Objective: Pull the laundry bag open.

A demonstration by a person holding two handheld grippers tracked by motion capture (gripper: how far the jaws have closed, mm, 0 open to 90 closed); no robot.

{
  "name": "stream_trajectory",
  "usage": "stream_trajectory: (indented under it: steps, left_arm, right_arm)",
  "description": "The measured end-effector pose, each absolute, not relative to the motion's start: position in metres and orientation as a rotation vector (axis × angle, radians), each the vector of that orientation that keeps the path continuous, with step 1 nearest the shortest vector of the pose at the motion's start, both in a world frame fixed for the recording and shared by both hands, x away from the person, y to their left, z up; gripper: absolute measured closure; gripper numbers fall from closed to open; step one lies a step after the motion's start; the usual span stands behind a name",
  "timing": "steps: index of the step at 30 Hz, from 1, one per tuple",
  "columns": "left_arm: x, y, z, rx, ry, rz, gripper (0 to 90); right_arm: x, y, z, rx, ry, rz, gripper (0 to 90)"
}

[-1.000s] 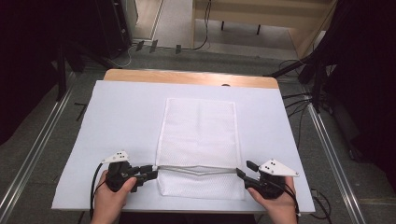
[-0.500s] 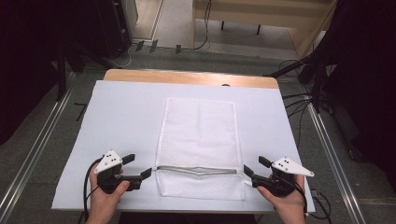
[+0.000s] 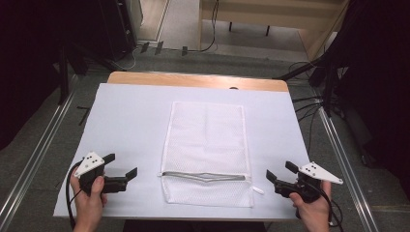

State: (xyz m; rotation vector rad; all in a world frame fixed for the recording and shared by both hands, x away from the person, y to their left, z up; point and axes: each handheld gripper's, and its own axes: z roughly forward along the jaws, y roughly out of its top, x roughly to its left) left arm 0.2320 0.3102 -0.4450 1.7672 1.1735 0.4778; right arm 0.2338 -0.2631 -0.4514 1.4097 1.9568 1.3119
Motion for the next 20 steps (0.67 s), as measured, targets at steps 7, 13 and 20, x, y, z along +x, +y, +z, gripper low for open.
stream_trajectory:
  steps: [7,13,20]
  left_arm:
    - [0.232,0.326,-0.447,1.737,1.201,0.501,0.0]
    - [0.234,0.332,-0.45,1.74,1.229,0.526,0.0]
    - [0.236,0.329,-0.453,1.752,1.234,0.536,0.0]
  right_arm:
    - [0.234,-0.291,-0.456,1.483,1.878,1.288,15.6]
    - [0.233,-0.304,-0.459,1.524,1.843,1.283,15.8]
    - [0.234,-0.301,-0.46,1.523,1.855,1.263,15.7]
